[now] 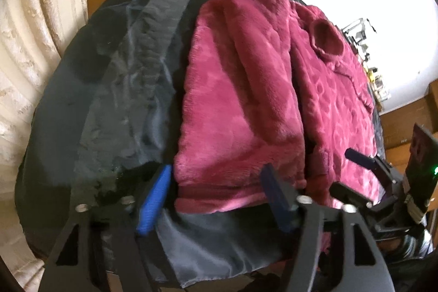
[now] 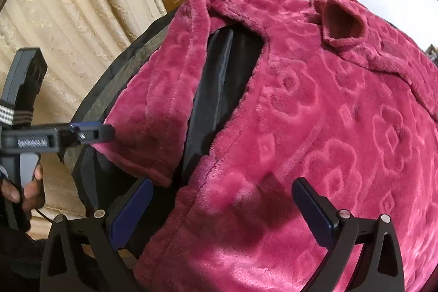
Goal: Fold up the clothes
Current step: 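Grasp the sleeve cuff with the left gripper and stretch it out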
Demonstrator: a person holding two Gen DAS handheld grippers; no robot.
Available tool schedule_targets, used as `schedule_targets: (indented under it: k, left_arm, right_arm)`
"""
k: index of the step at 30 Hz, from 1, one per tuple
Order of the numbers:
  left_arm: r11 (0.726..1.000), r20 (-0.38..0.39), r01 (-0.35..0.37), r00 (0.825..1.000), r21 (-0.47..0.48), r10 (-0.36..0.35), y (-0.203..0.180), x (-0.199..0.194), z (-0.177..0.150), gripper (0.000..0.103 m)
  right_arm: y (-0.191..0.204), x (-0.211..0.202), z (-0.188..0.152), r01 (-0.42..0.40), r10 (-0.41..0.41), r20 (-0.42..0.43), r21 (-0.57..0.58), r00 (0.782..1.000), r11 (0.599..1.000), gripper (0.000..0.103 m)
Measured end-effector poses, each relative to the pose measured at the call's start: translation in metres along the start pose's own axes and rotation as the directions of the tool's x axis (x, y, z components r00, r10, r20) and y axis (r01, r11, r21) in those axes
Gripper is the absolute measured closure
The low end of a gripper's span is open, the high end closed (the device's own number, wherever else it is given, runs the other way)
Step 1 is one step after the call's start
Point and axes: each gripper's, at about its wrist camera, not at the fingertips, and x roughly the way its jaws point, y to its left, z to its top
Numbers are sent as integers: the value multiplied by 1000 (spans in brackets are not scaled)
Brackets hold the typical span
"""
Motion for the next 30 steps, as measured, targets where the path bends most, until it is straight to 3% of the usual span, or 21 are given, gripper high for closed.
schedule_targets:
  k: [7,9,12,16,22,25,29,30]
  left_arm:
    - [999,-22,-29,999,24,29,-4,6,-3,69]
    - [999,-23,-47,999,18,47,-5,8,-3,83]
    - [998,-13,-70,997,6,70,-3,3,-1,90]
    - [994,53,-105,993,-7,105,9,-24,12,91]
    - [976,224,-204,951,-71,215,42,-94,51,91]
    - [964,302,-243,916,-107,264,58,-128,70,91]
    - [944,399,-288,856,-160,329,78,-172,95,91]
    - [944,410,-287,851,-164,330,79,-176,101,91]
  right_arm:
    - [-6,-1,-3,2,-2,2,26,1000,1000,0]
    - [-8,-1,-5,2,-2,3,32,1000,999,0]
    - [-10,-1,-5,2,-3,8,40,1000,999,0]
    - [-12,-2,-6,4,-5,14,51,1000,999,0]
    - [-21,-3,-9,9,-11,13,86,1000,996,0]
    - [-22,-3,-9,9,-10,13,91,1000,996,0]
    - [-21,-4,-8,9,-10,15,81,1000,997,0]
    - [-20,-4,-8,9,-10,16,79,1000,997,0]
